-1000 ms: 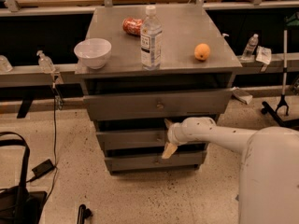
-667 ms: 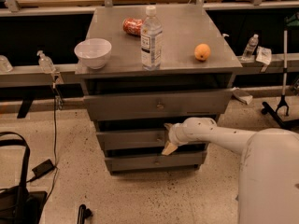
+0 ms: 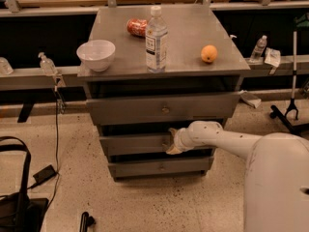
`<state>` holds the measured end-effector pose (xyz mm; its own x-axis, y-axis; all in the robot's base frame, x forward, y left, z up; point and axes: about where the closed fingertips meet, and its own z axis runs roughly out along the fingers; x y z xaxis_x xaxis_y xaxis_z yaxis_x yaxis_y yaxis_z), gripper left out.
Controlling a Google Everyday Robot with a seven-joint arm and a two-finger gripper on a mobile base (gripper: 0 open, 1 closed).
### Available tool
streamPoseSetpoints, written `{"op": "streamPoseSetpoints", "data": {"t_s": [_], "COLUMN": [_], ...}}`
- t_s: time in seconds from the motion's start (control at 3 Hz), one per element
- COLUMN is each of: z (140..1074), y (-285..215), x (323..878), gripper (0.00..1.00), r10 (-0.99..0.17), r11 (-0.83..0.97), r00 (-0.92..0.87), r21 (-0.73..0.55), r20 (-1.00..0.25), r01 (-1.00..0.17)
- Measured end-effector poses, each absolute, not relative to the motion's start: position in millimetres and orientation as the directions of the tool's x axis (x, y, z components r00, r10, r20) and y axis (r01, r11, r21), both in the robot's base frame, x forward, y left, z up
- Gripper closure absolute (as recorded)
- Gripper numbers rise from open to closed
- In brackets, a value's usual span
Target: Open middle drawer
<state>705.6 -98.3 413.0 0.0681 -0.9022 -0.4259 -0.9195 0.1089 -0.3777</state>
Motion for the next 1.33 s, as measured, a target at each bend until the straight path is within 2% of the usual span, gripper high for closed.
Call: {"op": "streamPoseSetpoints", "data": {"t_s": [0.33, 1.33], "z": [416.1, 427.4], "y": [-98.4, -98.4], "x": [705.6, 705.3], "gripper": [0.49, 0.5], "r10": [-0.902, -0.902], "r11": [0.109, 0.109], "r00": [0.068, 0.068], "r21": [-0.378, -0.377], "r20": [-0.426, -0.426], "r01": [-0.92, -0.92]}}
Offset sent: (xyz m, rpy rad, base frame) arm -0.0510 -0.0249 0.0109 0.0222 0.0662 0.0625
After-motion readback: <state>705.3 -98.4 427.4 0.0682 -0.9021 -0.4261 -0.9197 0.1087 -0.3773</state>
